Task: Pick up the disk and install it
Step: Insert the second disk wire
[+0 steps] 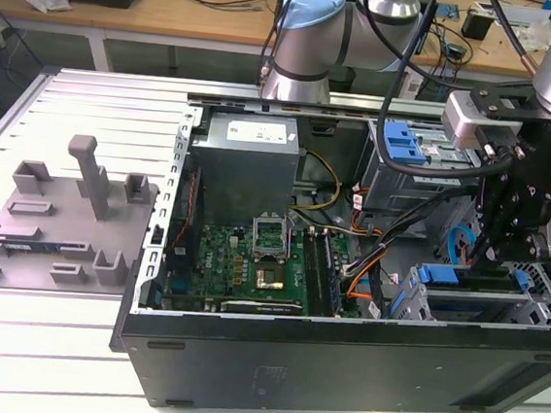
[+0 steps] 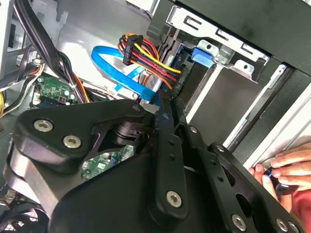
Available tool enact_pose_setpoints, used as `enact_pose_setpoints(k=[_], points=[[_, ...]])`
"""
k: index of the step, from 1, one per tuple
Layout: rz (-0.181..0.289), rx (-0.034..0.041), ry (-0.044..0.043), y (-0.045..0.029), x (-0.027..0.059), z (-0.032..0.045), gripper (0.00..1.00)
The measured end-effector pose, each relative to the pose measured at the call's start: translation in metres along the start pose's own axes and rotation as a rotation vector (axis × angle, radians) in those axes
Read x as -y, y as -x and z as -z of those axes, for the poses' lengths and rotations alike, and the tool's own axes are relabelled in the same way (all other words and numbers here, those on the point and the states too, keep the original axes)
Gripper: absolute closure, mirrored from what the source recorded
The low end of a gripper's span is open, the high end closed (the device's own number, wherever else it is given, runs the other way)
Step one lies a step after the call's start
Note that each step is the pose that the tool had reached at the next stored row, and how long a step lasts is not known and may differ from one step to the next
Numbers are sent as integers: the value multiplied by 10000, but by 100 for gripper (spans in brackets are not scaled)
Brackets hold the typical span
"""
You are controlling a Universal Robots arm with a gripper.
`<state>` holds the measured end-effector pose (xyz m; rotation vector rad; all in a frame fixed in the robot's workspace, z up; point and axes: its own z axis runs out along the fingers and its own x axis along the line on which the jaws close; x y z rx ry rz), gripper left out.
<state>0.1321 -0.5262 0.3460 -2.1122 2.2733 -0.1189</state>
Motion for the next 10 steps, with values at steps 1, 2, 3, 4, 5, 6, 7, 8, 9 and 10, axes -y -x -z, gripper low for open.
enact_pose_setpoints(k=[1,2,3,4,5,6,7,8,9,10], points=[[6,0,0,0,0,-1,84],[17,0,0,0,0,-1,84],[23,-1,0,0,0,-2,84],[32,-1,-1,0,0,-3,84],[43,0,-1,1,0,-4,84],[62,0,-2,0,-1,-9,84],[74,1,-2,0,-1,-13,84],[87,-1,-3,0,-1,-15,84],[106,-4,-3,0,-1,-18,84],[122,-3,-4,0,-1,-18,84]])
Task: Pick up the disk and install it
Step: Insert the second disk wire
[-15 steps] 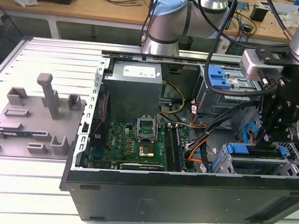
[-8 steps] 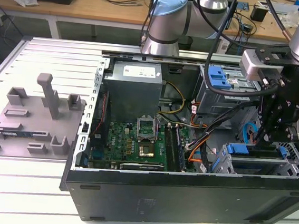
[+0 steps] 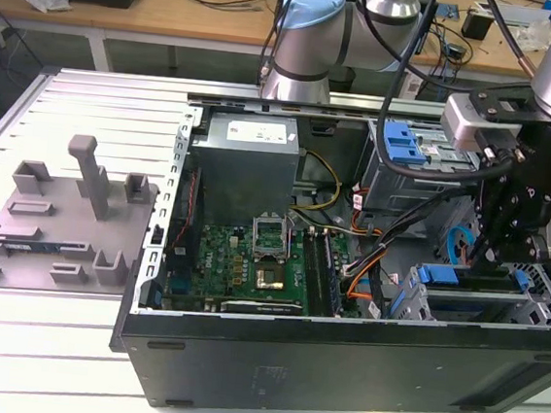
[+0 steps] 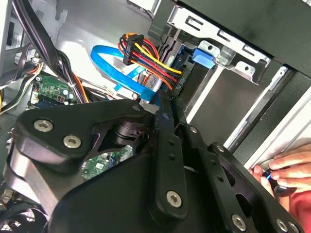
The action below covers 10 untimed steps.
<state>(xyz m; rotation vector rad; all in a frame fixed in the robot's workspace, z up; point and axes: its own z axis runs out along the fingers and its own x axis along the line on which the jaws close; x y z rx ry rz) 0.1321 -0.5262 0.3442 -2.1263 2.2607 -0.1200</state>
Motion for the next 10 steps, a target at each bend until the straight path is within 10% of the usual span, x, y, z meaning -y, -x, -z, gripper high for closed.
enact_pose_setpoints(k=[10], points=[[96,-48,-5,-1,2,21,84]])
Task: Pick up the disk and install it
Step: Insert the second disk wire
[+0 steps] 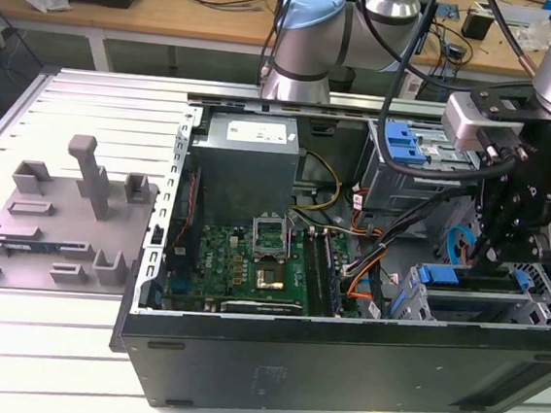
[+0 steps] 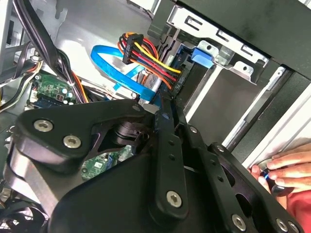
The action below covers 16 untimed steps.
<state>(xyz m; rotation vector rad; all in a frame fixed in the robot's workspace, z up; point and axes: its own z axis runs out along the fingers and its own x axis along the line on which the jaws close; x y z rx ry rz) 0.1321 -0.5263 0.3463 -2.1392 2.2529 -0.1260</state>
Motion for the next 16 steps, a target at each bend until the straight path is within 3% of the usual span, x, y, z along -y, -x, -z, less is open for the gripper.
enact_pose_setpoints(k=[16], points=[[107,-11,-5,-17,-1,-28,84]])
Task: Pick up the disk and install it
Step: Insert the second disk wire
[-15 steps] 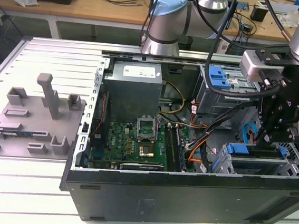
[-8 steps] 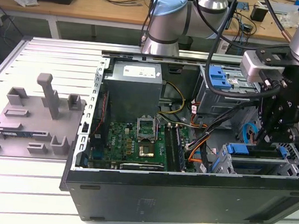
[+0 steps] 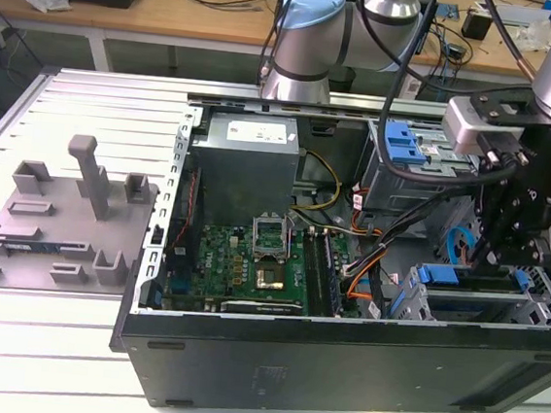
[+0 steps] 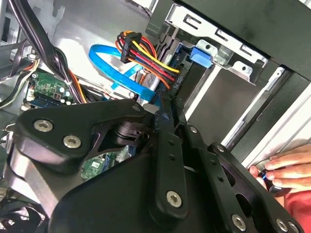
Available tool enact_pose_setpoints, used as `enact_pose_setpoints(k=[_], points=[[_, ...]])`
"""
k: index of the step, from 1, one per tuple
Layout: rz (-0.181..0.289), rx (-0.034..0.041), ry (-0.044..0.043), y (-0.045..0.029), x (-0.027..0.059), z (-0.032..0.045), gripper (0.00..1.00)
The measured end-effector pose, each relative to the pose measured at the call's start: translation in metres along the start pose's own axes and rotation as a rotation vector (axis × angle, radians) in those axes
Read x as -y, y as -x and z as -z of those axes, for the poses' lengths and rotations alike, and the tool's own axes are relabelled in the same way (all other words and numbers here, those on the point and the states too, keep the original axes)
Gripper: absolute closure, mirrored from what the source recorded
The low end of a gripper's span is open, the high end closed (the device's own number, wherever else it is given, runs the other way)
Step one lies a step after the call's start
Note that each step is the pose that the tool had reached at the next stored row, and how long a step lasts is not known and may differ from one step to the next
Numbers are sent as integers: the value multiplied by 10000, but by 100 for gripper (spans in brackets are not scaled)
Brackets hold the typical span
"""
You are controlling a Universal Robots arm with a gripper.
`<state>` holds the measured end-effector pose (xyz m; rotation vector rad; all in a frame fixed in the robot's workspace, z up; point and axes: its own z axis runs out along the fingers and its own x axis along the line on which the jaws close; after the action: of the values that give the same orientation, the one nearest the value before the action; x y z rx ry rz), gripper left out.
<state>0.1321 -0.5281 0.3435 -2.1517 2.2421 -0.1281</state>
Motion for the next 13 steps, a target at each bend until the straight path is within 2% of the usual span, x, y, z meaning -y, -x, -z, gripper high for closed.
enact_pose_setpoints(k=[13], points=[[92,7,-3,1,-2,-31,84]])
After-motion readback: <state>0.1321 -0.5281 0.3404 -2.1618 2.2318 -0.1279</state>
